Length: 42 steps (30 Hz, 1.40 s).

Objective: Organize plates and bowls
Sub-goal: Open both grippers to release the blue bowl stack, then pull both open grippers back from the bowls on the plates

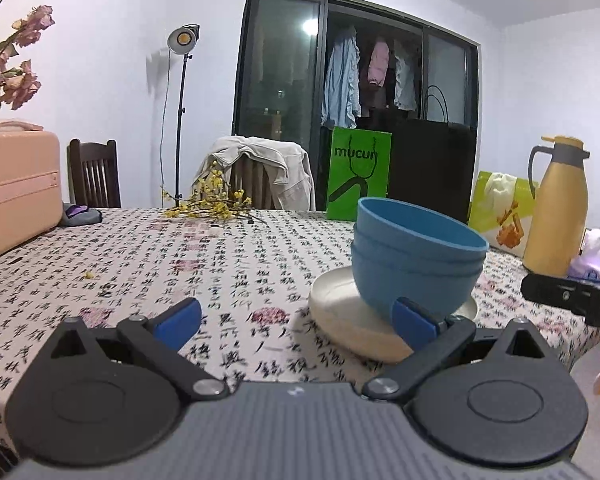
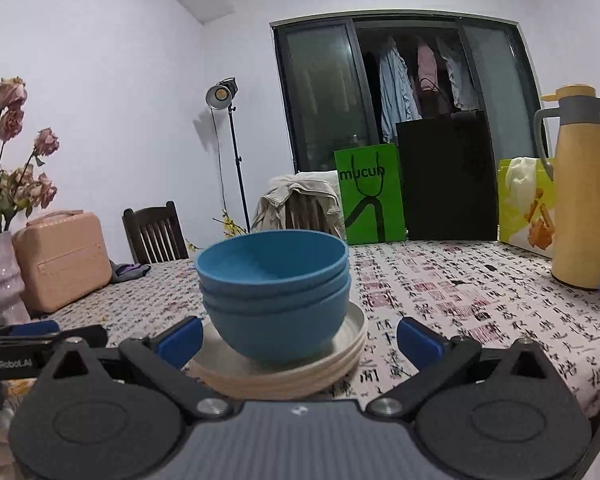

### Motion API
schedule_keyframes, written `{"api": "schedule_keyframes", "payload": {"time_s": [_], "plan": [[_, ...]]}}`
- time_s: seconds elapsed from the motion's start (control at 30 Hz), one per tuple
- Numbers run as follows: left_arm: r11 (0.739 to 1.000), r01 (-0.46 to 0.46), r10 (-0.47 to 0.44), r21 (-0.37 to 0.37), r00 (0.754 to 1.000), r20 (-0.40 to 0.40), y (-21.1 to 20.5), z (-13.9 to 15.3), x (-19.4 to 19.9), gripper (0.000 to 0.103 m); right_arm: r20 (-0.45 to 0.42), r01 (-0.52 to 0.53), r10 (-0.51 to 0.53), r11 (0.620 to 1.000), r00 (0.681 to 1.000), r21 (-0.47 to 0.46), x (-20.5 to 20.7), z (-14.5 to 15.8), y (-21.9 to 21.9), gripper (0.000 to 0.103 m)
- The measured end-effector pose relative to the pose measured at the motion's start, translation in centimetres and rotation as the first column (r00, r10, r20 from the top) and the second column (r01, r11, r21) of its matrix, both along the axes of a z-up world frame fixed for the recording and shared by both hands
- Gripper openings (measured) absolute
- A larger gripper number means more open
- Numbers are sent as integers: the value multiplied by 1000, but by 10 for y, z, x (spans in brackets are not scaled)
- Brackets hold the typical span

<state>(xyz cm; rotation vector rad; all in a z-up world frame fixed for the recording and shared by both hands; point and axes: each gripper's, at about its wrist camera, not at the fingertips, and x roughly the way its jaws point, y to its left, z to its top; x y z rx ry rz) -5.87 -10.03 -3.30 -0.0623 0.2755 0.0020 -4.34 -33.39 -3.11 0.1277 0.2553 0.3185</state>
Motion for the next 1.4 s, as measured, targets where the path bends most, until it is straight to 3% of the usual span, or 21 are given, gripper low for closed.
{"api": "schedule_keyframes", "payload": {"time_s": [0.43,0.93,1.4], "plan": [[1000,-6,7,23,1000,-22,2,-19,-18,103,-39,31,-32,999,999,-36,-18,-17,-3,103],[997,65,-64,48,997,-38,-8,-25,-16,103,-52,57,-60,997,997,-56,-25,-25,-8,103],[997,67,-66,41,997,-40,-7,-25,-15,103,-61,60,-63,996,996,-59,-23,-26,-6,103]]}}
